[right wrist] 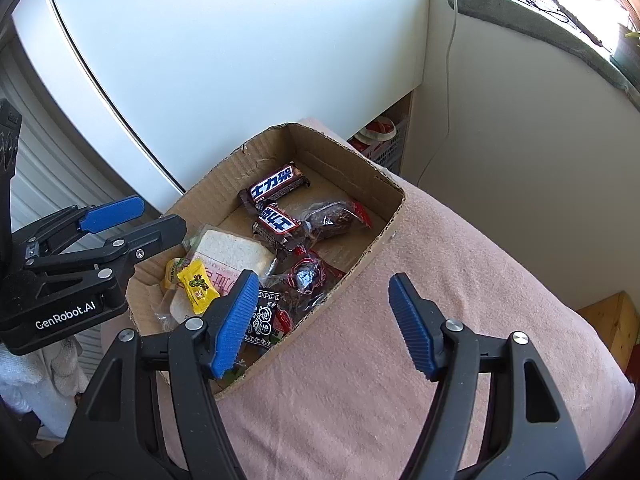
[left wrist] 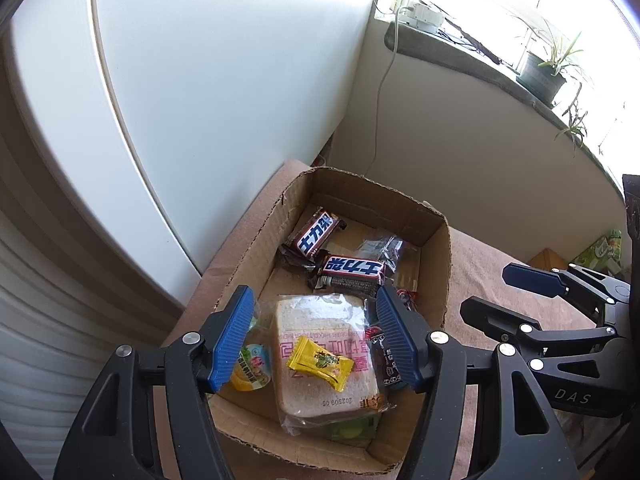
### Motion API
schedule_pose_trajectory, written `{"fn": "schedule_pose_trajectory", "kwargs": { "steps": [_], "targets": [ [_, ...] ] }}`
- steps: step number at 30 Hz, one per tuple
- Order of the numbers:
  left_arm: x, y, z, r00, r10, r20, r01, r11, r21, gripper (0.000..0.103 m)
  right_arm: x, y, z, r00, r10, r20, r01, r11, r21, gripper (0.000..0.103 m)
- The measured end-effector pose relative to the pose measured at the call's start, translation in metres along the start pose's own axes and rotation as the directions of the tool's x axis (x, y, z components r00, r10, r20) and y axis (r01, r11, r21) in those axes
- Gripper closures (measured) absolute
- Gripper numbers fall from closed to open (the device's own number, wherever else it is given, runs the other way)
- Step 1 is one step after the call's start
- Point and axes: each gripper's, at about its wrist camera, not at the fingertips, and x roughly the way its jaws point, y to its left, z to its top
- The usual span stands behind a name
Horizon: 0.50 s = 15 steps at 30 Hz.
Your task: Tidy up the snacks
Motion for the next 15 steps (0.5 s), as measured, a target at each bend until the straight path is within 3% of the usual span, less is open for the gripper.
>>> {"fn": "schedule_pose_trajectory", "kwargs": {
  "steps": [15],
  "targets": [
    [-0.035, -0.02, -0.017, 0.999, 0.033, 0.04, -0.036, 0.998, 0.055, 0.032, -0.043, -0.004, -0.016, 0.996, -0.042, 0.078, 0.039, 0.998, 0.04, 0.032]
  ]
}}
